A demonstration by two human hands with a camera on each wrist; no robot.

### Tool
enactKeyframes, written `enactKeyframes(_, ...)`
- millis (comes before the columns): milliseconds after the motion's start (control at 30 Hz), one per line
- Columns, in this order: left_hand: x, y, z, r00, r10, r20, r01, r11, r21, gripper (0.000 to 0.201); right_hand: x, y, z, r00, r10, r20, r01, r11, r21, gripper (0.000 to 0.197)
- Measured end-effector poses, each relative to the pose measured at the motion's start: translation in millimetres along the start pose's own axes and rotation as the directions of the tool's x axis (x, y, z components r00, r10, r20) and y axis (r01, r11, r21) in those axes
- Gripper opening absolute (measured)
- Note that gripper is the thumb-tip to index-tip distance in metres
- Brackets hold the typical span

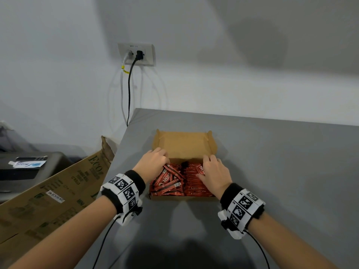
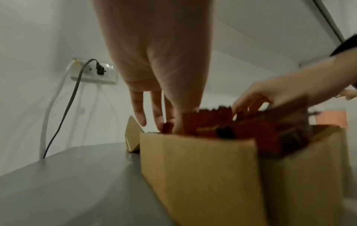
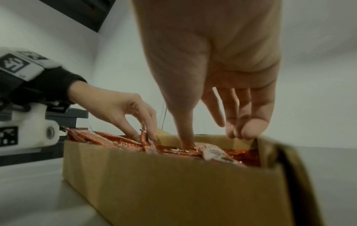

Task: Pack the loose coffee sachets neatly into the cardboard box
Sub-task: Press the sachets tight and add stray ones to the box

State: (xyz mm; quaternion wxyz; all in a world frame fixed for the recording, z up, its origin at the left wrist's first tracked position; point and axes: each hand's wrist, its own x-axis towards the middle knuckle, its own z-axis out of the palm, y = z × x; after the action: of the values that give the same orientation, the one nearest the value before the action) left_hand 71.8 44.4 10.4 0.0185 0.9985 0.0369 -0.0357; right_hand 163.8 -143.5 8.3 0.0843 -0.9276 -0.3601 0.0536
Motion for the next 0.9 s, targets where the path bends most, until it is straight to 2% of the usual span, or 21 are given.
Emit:
enactKeyframes(133, -2.9, -3.9, -3.8, 1.000, 0.006, -0.021, -0.007, 1.000, -0.016, 0.028, -1.8, -7.5, -3.6, 0.994, -0.105, -0.039, 0.108, 0.989, 0.104, 0.038)
enactKeyframes(233, -5.7, -6.0, -21.8, 0.985, 0.045, -0.164, -0.069, 0.987, -0.142, 0.022, -2.9, -20.4, -4.4, 0.970, -0.242, -0.031, 0.242, 0.934, 0.263, 0.046)
enactKeyframes(300, -4.9, 0.2, -30.6, 0.963, 0.090, -0.256, -0.142, 0.971, -0.192, 0.019, -2.7, -29.9, -3.4, 0.956, -0.291, -0.028, 0.286, 0.912, 0.293, 0.040)
enactKeyframes(367, -2.0, 11.6, -31.2, 0.949, 0.078, -0.307, -0.149, 0.965, -0.216, 0.020, -2.3, -33.3, -5.9, 0.956, -0.287, -0.057, 0.290, 0.908, 0.302, 0.026)
enactKeyframes(433, 0.1, 19.6, -25.4, 0.948, -0.022, -0.317, -0.078, 0.952, -0.297, 0.033, -2.8, -27.8, -12.8, 0.975, -0.216, -0.060, 0.224, 0.946, 0.233, 0.021)
enactKeyframes(500, -1.3, 19.9, -17.1, 0.960, -0.163, -0.228, 0.069, 0.925, -0.372, 0.042, -4.9, -13.7, -19.0, 0.991, -0.125, -0.042, 0.128, 0.986, 0.109, 0.021)
enactKeyframes(600, -7.1, 14.7, -3.3, 0.965, -0.262, -0.036, 0.240, 0.925, -0.294, 0.028, -11.6, 8.6, -23.0, 0.999, 0.032, -0.003, -0.032, 0.999, 0.039, 0.022)
enactKeyframes(667, -11.3, 16.5, 3.8, 0.964, -0.256, 0.071, 0.266, 0.938, -0.222, 0.043, -15.0, 16.0, -20.2, 0.996, 0.092, 0.021, -0.092, 0.995, 0.033, 0.020)
enactKeyframes(767, -13.0, 27.6, 9.4, 0.949, -0.249, 0.192, 0.264, 0.963, -0.057, 0.070, -19.9, 14.9, -14.0, 0.993, 0.107, 0.044, -0.106, 0.994, -0.023, 0.024)
enactKeyframes(900, -6.8, 40.4, 11.1, 0.949, -0.264, 0.173, 0.247, 0.962, 0.114, 0.072, -21.6, 8.5, -12.9, 0.996, 0.059, 0.062, -0.051, 0.992, -0.117, 0.025)
